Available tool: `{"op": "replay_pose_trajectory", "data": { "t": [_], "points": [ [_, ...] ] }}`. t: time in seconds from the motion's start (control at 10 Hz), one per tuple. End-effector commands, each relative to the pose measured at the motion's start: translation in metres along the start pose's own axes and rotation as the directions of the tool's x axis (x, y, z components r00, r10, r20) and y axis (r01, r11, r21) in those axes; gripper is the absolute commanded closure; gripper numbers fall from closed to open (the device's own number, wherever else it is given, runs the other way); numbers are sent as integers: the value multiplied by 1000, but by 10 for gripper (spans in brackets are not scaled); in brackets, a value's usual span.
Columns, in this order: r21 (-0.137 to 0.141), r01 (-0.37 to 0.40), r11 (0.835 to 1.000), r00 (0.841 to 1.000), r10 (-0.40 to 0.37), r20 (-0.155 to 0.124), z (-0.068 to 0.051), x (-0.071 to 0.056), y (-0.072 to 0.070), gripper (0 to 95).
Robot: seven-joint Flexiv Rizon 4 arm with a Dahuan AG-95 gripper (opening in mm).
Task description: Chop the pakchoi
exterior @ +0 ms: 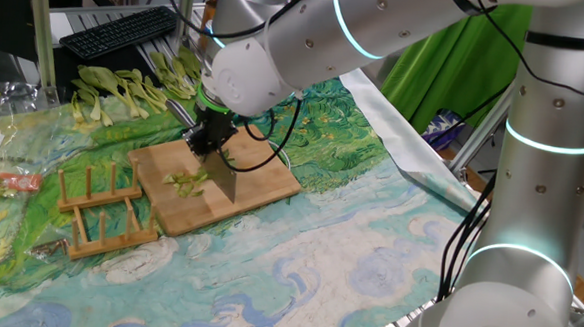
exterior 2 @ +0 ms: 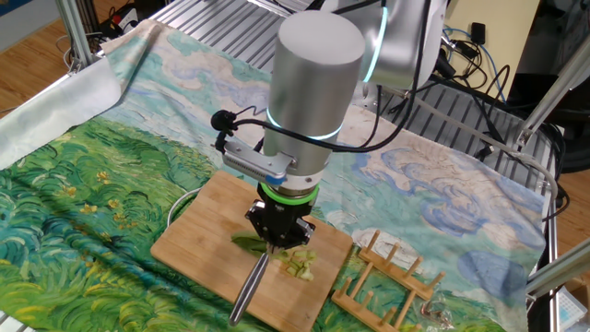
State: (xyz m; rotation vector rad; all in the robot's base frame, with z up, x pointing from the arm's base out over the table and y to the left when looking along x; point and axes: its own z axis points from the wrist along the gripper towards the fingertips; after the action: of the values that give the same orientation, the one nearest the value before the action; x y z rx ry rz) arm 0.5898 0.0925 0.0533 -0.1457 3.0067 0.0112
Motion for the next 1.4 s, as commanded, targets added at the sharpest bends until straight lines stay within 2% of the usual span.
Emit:
{"op": "replay_pose_trajectory", "data": {
  "t": [0.1, 0.6, 0.9, 1.0, 1.1, 1.2, 1.4],
  "points": [
    [-6, -2, 1000, 1000, 2, -2, -1, 0, 1, 950],
    [-6, 4, 1000, 1000, -4, -3, 3, 5, 4, 950],
    [-7, -4, 1000, 1000, 4, 3, 21, 9, 8, 950],
    [-5, -15, 1000, 1000, 15, 9, 36, 9, 11, 950],
    [-4, -17, 1000, 1000, 17, 3, 36, 10, 11, 950],
    [-1, -17, 1000, 1000, 17, 8, 34, 10, 10, 950],
    [-13, -22, 1000, 1000, 22, 11, 26, 10, 9, 950]
  ]
}}
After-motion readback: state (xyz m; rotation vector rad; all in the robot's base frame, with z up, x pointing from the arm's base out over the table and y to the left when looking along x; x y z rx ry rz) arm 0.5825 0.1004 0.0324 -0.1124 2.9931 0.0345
